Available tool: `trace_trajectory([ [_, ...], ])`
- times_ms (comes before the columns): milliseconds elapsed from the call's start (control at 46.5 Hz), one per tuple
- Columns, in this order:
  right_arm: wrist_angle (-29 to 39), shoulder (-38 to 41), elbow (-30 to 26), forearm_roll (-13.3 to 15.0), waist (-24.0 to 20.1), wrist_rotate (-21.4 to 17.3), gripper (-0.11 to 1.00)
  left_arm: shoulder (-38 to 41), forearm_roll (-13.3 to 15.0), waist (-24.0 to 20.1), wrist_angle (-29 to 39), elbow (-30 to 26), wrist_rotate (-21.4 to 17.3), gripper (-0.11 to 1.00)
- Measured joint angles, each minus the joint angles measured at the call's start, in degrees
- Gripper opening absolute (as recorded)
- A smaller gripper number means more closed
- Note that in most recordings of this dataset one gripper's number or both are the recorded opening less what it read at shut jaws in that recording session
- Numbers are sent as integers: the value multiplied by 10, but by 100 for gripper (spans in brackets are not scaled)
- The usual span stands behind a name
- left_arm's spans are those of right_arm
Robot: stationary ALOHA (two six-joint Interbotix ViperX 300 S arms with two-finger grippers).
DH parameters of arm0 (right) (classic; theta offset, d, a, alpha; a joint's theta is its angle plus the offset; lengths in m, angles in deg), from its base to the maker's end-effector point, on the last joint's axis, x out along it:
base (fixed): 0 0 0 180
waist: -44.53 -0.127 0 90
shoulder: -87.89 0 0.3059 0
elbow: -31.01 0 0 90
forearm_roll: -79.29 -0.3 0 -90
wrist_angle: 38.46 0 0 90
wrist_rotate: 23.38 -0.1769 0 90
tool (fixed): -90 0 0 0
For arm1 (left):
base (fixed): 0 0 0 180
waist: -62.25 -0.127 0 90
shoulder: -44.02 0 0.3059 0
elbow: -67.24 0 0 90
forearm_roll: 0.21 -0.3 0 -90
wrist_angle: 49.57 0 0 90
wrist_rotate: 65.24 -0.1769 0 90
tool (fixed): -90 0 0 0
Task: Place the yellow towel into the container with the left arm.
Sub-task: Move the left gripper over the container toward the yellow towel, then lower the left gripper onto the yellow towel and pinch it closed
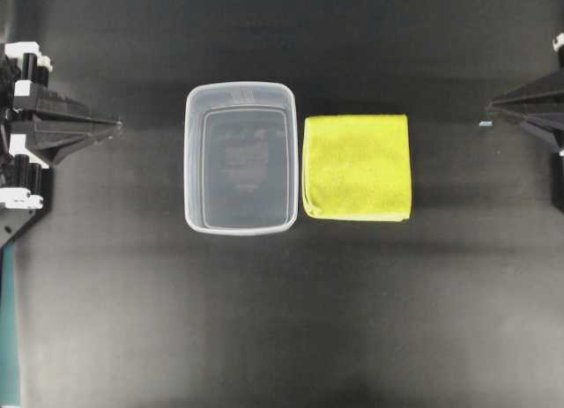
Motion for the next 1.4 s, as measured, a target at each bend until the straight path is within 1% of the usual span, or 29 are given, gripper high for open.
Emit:
trace_trajectory([
  [22,-1,0,0,0,0,0,1,0,0,0,0,0,0,6],
  [65,3,1,0,-1,0,-1,1,9,-7,1,1,-11,3,1],
  [151,23,2,0,-5,0,-6,1,50,-18,2,6,-76,7,0],
  [215,37,0,0,-5,-1,-9,1,77,-19,2,27,-106,6,0],
  [409,76,-28,-1,-8,0,-16,1,173,-21,2,161,-198,7,0],
  [517,112,-47,-2,-9,7,-19,1,224,-20,2,242,-258,-2,0],
  [560,127,-54,-2,-9,11,-20,3,247,-20,2,269,-279,-4,0],
  [603,142,-62,-3,-9,14,-20,9,269,-20,2,292,-299,-4,0],
  [667,159,-71,-5,-10,18,-21,24,302,-21,1,318,-323,-6,0],
  [797,185,-90,-9,-10,28,-21,64,373,-21,-1,374,-385,-8,0],
  [840,188,-94,-10,-10,30,-21,74,397,-21,-4,394,-407,-9,0],
  [883,189,-99,-11,-10,30,-21,81,416,-21,-5,411,-424,-10,0],
  [904,189,-102,-12,-10,30,-21,82,426,-21,-7,420,-432,-9,0],
  [990,191,-111,-16,-10,30,-21,80,461,-21,-13,446,-465,-11,2],
  [1033,191,-116,-17,-10,30,-21,79,474,-21,-16,454,-480,-13,6],
  [1076,192,-120,-18,-10,30,-21,79,489,-21,-18,459,-496,-18,14],
  [1141,192,-126,-18,-10,30,-21,79,510,-21,-21,467,-519,-28,30],
  [1184,192,-131,-18,-10,30,-21,79,529,-21,-22,475,-537,-37,45],
  [1292,192,-142,-18,-10,30,-21,79,577,-22,-25,501,-583,-49,77],
  [1356,191,-146,-18,-10,31,-21,79,608,-21,-26,519,-610,-50,87],
  [1399,190,-151,-18,-10,31,-21,79,629,-22,-27,532,-627,-51,91],
])
